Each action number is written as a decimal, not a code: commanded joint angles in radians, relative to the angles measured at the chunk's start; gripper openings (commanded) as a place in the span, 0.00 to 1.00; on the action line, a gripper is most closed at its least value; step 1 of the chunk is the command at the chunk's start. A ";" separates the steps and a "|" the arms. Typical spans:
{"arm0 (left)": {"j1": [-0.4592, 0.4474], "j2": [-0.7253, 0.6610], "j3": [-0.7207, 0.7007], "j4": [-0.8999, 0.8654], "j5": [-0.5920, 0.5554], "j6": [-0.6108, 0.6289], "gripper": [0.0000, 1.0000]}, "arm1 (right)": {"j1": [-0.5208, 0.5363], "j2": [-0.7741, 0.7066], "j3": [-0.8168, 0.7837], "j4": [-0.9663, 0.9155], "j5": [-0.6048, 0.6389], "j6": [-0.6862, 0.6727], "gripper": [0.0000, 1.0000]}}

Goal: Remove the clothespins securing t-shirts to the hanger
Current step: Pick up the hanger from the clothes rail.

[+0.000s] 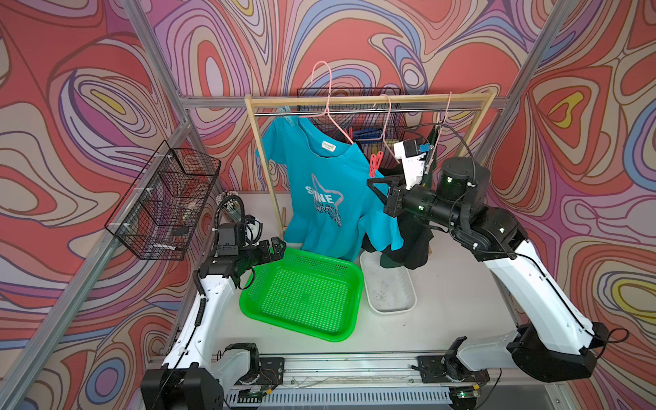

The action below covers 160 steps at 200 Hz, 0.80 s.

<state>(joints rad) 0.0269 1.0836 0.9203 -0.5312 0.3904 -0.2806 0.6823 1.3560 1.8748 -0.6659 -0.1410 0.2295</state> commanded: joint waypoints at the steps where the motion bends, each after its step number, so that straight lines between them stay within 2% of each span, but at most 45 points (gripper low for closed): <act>1: -0.002 0.008 0.028 -0.028 -0.018 0.014 1.00 | 0.004 -0.046 -0.036 0.032 -0.012 -0.005 0.00; 67: -0.002 0.016 0.029 -0.030 -0.030 0.012 1.00 | 0.003 -0.088 -0.144 -0.017 -0.036 -0.019 0.00; 160: -0.002 0.040 0.035 -0.038 -0.048 0.008 1.00 | 0.004 -0.184 -0.195 0.038 -0.191 -0.059 0.00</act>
<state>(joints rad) 0.0269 1.1172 0.9222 -0.5362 0.3607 -0.2806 0.6823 1.2194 1.6695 -0.7277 -0.2722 0.1936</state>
